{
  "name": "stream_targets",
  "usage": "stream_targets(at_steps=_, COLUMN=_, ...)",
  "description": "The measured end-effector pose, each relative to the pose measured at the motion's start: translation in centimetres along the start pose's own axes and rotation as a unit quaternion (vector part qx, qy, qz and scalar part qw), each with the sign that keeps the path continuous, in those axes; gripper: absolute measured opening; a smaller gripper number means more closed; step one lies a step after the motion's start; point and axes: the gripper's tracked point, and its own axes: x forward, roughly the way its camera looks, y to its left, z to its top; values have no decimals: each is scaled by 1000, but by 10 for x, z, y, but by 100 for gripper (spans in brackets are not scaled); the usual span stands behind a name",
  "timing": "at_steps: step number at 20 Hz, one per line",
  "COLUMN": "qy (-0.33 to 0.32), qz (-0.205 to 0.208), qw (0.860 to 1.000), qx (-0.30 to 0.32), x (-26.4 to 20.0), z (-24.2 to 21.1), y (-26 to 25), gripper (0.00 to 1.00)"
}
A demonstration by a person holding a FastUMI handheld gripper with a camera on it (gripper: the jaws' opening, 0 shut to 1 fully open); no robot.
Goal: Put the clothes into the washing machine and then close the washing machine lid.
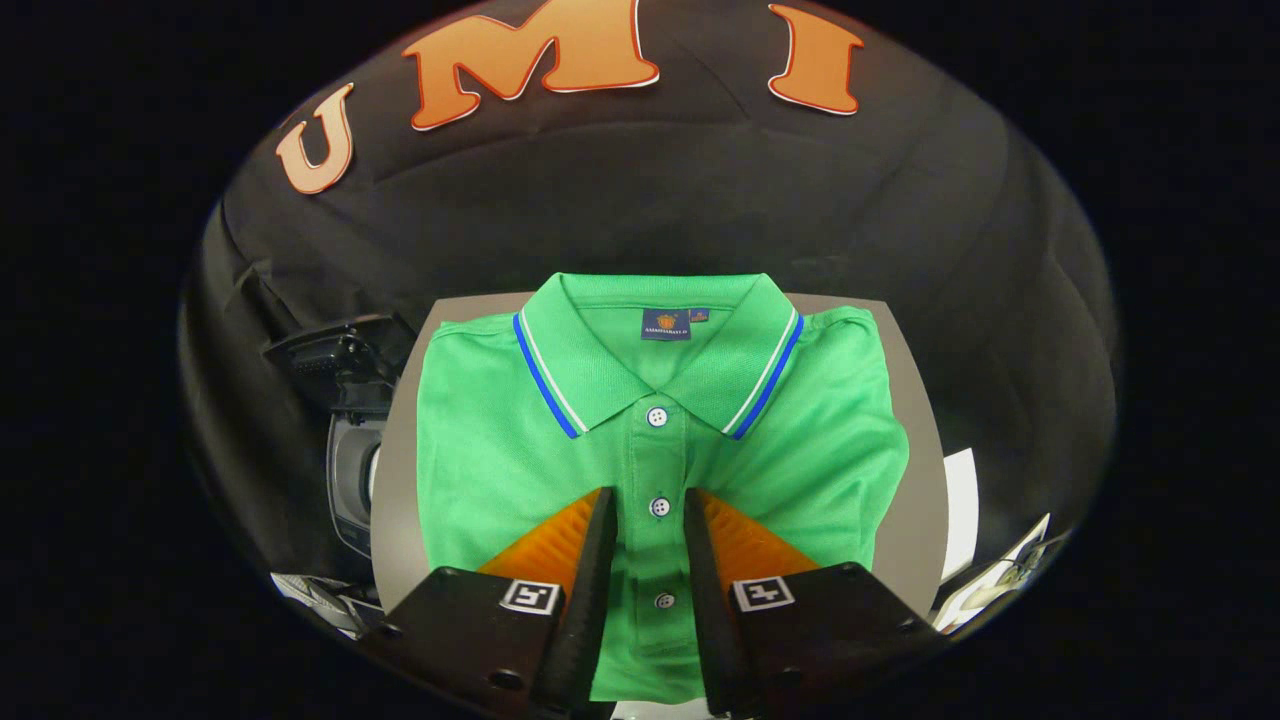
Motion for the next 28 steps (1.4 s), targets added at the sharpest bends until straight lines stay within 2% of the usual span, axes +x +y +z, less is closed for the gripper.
stream_targets(at_steps=1, qy=-8, qz=-6, qw=1000, qx=-5, x=-1, z=1, y=1, gripper=20)
stream_targets(at_steps=3, qy=-5, qz=-18, qw=1000, qx=-2, x=0, z=2, y=-6, gripper=21)
stream_targets(at_steps=6, qy=-7, qz=-4, qw=1000, qx=25, x=0, z=5, y=-3, gripper=20)
stream_targets(at_steps=7, qy=-8, qz=-1, qw=1000, qx=22, x=2, z=3, y=-3, gripper=9)
stream_targets(at_steps=11, qy=-31, qz=6, qw=999, qx=16, x=-1, z=3, y=-5, gripper=8)
stream_targets(at_steps=19, qy=-116, qz=50, qw=992, qx=30, x=-22, z=14, y=-5, gripper=8)
stream_targets(at_steps=28, qy=-211, qz=78, qw=973, qx=45, x=-56, z=26, y=-1, gripper=8)
